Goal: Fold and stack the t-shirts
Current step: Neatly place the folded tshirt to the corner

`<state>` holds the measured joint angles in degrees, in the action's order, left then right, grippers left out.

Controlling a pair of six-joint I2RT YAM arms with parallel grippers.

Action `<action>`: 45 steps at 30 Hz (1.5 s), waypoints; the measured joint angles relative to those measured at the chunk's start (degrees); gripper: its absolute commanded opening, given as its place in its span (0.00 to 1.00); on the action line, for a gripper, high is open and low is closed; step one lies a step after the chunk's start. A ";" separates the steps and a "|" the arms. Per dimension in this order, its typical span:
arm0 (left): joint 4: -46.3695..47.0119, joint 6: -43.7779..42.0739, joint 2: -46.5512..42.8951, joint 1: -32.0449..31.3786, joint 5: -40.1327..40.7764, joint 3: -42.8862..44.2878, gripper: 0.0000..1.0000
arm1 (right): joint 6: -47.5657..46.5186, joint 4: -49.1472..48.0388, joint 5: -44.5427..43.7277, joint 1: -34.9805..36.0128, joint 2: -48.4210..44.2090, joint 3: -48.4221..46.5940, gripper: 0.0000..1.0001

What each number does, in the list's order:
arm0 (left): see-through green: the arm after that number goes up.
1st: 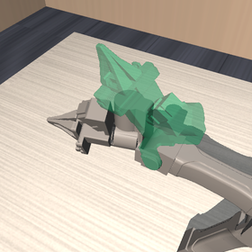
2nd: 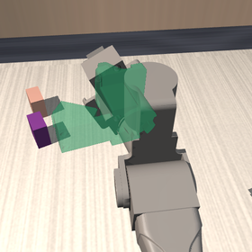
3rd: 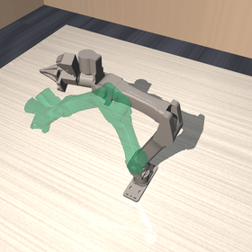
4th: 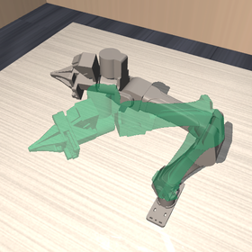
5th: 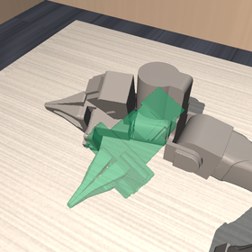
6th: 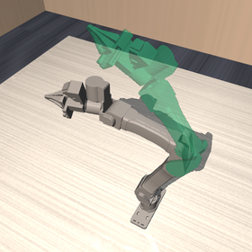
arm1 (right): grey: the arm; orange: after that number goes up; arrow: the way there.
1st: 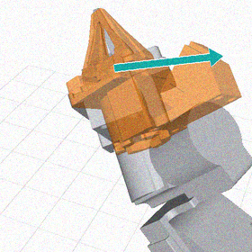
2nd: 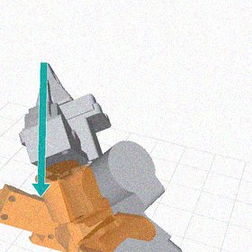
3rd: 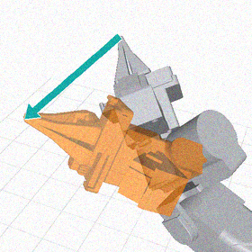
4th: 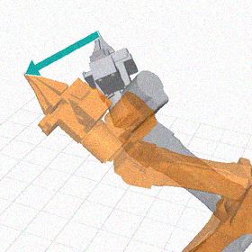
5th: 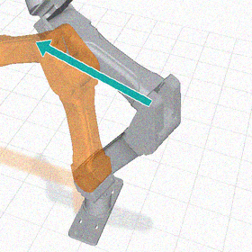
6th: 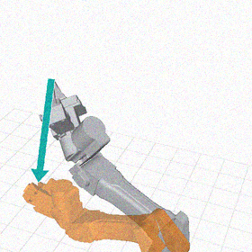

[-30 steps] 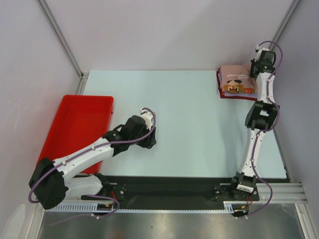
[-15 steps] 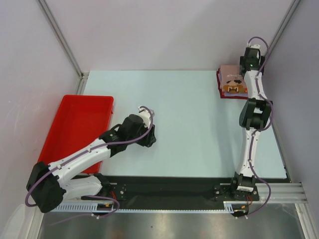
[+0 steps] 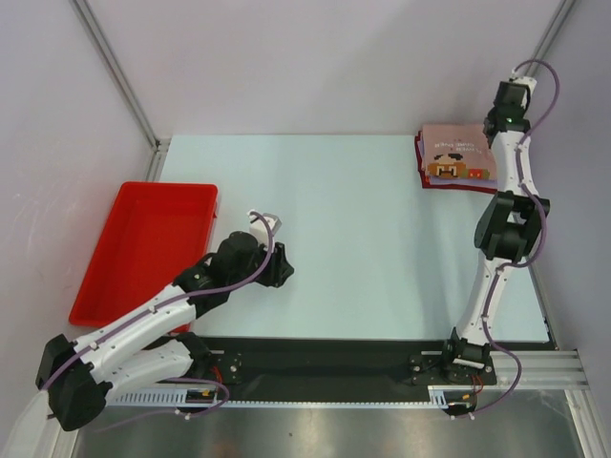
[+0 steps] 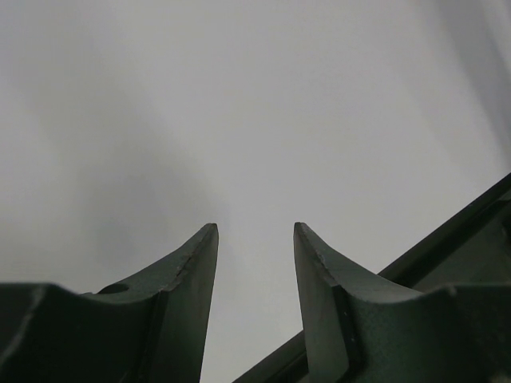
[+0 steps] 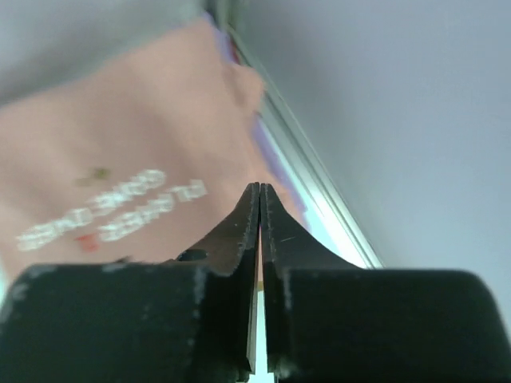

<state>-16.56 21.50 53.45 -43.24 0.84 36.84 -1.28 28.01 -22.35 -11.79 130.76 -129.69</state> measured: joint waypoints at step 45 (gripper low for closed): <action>-13.35 2.40 -4.70 2.32 1.79 11.06 0.71 | 17.57 15.80 -0.24 12.04 -30.40 19.50 0.31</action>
<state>-29.91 23.90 48.75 -40.93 2.63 47.90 16.29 43.81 -22.59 0.25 100.36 -110.19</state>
